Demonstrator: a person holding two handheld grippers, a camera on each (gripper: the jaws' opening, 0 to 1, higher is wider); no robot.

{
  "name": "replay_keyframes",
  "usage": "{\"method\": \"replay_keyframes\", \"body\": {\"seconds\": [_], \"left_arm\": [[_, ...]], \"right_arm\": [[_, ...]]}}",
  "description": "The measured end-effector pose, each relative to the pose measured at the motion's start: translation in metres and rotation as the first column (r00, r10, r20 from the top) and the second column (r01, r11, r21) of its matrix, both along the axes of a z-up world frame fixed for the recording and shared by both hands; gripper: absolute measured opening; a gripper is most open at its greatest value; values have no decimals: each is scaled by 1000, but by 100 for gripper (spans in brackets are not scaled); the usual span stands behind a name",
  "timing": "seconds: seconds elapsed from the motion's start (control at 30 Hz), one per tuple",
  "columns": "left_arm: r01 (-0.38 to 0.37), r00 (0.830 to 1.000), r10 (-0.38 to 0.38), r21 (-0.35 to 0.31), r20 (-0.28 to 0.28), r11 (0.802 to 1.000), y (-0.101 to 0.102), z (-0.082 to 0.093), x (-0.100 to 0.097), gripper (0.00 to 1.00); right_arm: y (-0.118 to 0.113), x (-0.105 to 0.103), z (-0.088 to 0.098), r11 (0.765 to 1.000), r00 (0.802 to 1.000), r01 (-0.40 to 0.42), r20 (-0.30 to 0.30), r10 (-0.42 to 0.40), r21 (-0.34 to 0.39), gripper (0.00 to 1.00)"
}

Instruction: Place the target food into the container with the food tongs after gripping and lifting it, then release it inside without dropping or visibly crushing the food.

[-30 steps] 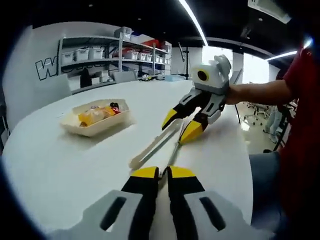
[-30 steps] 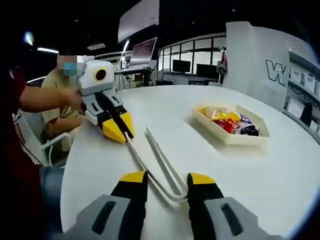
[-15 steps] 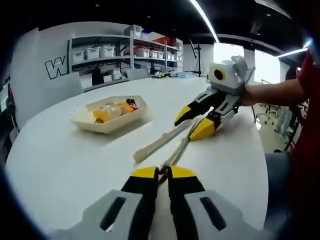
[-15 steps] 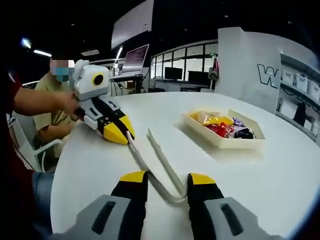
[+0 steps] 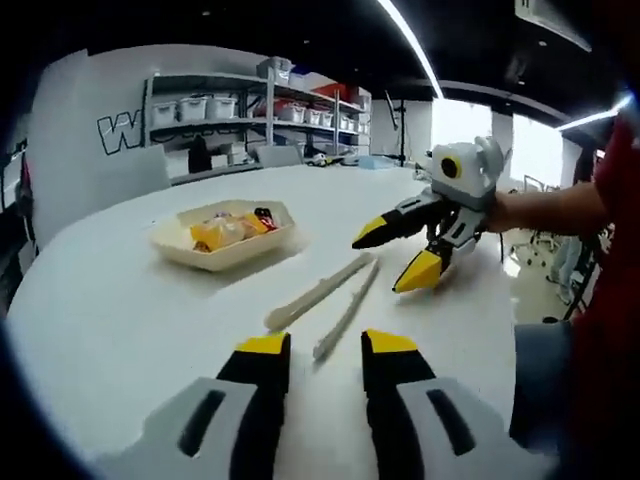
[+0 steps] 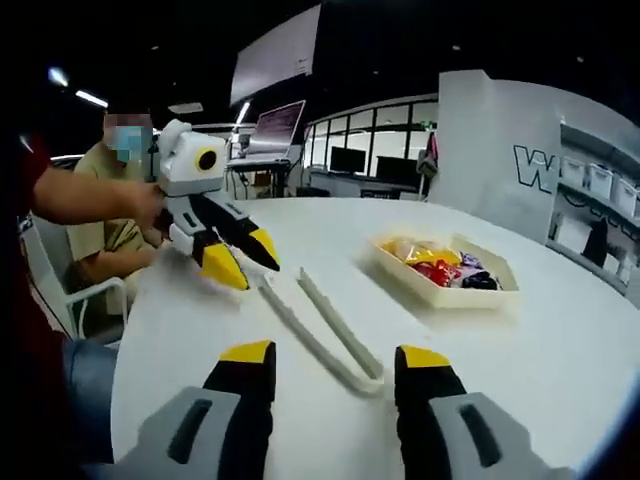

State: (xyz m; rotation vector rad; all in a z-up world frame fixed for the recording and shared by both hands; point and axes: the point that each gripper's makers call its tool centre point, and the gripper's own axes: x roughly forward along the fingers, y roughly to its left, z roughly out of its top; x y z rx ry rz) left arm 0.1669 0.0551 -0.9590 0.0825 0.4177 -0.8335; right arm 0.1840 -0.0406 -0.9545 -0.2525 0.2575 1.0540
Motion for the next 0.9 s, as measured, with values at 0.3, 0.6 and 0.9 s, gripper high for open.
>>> {"method": "replay_keyframes", "body": {"seconds": [0.3, 0.6, 0.9], "left_arm": [[-17, 1000, 17, 22, -9, 1000, -4, -10, -11, 55], [-142, 990, 142, 60, -10, 988, 13, -7, -3, 93], [-202, 979, 202, -17, -40, 979, 16, 1, -10, 98]], "right_arm": [[3, -5, 17, 999, 999, 41, -15, -40, 35, 48], [2, 1, 27, 996, 996, 82, 24, -83, 22, 65], [1, 0, 32, 985, 986, 165, -26, -164, 43, 89]]}}
